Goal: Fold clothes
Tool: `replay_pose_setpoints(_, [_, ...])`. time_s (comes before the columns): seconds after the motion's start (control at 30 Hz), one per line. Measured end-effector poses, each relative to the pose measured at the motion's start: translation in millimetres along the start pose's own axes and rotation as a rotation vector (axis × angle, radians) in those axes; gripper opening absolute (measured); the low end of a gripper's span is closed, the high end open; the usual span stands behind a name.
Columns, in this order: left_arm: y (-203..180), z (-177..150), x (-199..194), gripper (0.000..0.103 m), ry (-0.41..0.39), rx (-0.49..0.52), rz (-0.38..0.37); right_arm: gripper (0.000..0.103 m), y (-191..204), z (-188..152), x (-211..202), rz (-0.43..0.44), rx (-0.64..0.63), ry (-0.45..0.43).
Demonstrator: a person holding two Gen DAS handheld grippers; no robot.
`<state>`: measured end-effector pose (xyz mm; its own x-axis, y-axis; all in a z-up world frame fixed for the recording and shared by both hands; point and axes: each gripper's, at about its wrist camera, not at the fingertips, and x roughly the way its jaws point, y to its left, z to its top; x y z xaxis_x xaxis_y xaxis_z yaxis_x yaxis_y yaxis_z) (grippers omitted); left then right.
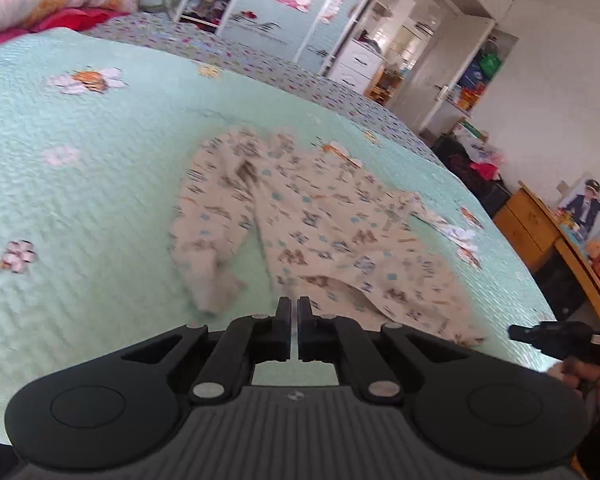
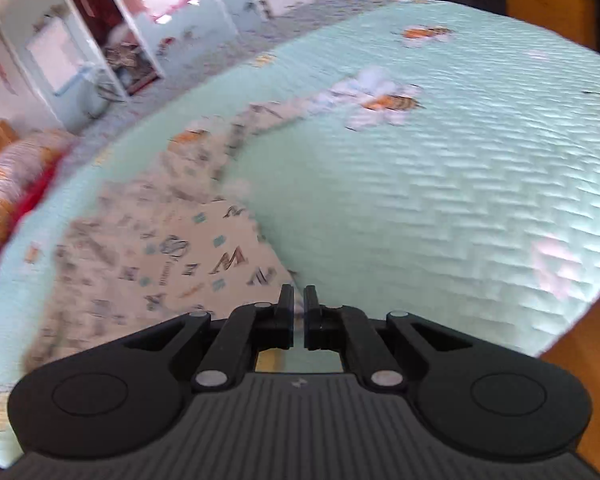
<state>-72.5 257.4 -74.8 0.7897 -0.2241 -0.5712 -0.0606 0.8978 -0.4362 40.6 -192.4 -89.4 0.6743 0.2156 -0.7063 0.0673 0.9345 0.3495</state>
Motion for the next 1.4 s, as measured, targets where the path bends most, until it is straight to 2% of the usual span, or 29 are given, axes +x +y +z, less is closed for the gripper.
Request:
replay_pose_setpoints(0.07, [-7.8, -2.0, 8.6, 0.009, 0.014, 0.033, 0.022, 0.007, 2.3, -3.5, -9.1, 0.037, -0.015, -0.032])
replay_pose_setpoints(0.1, [-11.8, -0.4, 15.6, 0.017, 0.022, 0.059, 0.043, 0.012, 10.0, -5.0, -16.1, 0.043, -0.071, -0.067])
replay_pose_setpoints(0.13, [-16.3, 1.2, 22.6, 0.022, 0.028, 0.091, 0.070, 0.018, 20.0, -6.5, -22.2, 0.036, -0.144, -0.100])
replay_pose_setpoints(0.17, [-21.1, 2.7, 29.5, 0.028, 0.032, 0.129, 0.100, 0.030, 29.7, -8.7, -26.5, 0.023, -0.218, -0.133])
replay_pose_setpoints(0.2, [-25.9, 4.2, 36.4, 0.028, 0.035, 0.168, 0.130, 0.033, 38.6, -11.0, -30.1, 0.013, -0.289, -0.162])
replay_pose_setpoints(0.27, [-30.6, 5.0, 46.5, 0.031, 0.052, 0.217, 0.140, 0.033, 50.8, -16.4, -31.6, 0.008, -0.407, -0.192])
replay_pose_setpoints(0.3, [-33.8, 5.3, 52.5, 0.037, 0.065, 0.236, 0.137, 0.033, 54.5, -19.2, -29.6, 0.007, -0.447, -0.190])
replay_pose_setpoints(0.4, [-42.2, 6.2, 68.2, 0.041, 0.089, 0.274, 0.135, 0.033, 59.6, -26.8, -19.5, 0.000, -0.487, -0.164])
replay_pose_setpoints(0.5, [-45.7, 13.3, 87.1, 0.044, 0.103, 0.260, 0.148, 0.033, 61.1, -32.4, -13.2, 0.003, -0.480, -0.138])
replay_pose_setpoints(0.63, [-40.4, 26.7, 105.8, 0.050, 0.143, 0.128, 0.147, 0.033, 59.3, -36.7, -10.5, 0.003, -0.458, -0.128])
replay_pose_setpoints(0.73, [-26.1, 31.1, 123.6, 0.050, 0.225, 0.001, 0.151, 0.034, 55.2, -35.2, -7.6, -0.001, -0.431, -0.120])
replay_pose_setpoints(0.83, [-17.8, 27.2, 129.5, 0.046, 0.269, -0.060, 0.160, 0.034, 51.5, -36.4, -4.2, -0.001, -0.407, -0.106])
replay_pose_setpoints(0.87, [-17.6, 24.2, 128.2, 0.028, 0.277, -0.062, 0.154, 0.034, 50.9, -36.7, -4.2, 0.000, -0.405, -0.104])
replay_pose_setpoints(0.9, [-19.7, 19.6, 124.8, 0.006, 0.288, -0.054, 0.149, 0.034, 50.3, -37.1, -4.1, 0.000, -0.402, -0.102])
replay_pose_setpoints(0.97, [-35.6, 1.4, 107.7, 0.005, 0.302, 0.020, 0.107, 0.035, 49.7, -37.6, -5.1, 0.003, -0.398, -0.102])
replay_pose_setpoints(1.03, [-56.2, -25.6, 90.1, 0.005, 0.327, 0.142, 0.050, 0.035, 48.7, -38.0, -8.0, 0.013, -0.388, -0.108])
replay_pose_setpoints(1.1, [-66.9, -47.2, 75.4, 0.005, 0.334, 0.208, 0.049, 0.036, 49.4, -38.9, -10.1, 0.028, -0.379, -0.109])
replay_pose_setpoints(1.2, [-57.8, -50.2, 56.1, 0.006, 0.295, 0.137, 0.023, 0.036, 57.7, -39.8, -12.3, 0.052, -0.386, -0.107])
replay_pose_setpoints(1.3, [-47.8, -36.2, 43.4, 0.006, 0.218, 0.110, 0.076, 0.036, 65.6, -42.2, -16.6, 0.071, -0.402, -0.114])
replay_pose_setpoints(1.37, [-48.0, -25.4, 42.3, 0.006, 0.193, 0.128, 0.103, 0.036, 69.6, -41.8, -18.8, 0.073, -0.406, -0.117])
replay_pose_setpoints(1.4, [-51.6, -19.9, 44.1, 0.010, 0.187, 0.148, 0.111, 0.036, 69.9, -41.9, -19.1, 0.071, -0.405, -0.118])
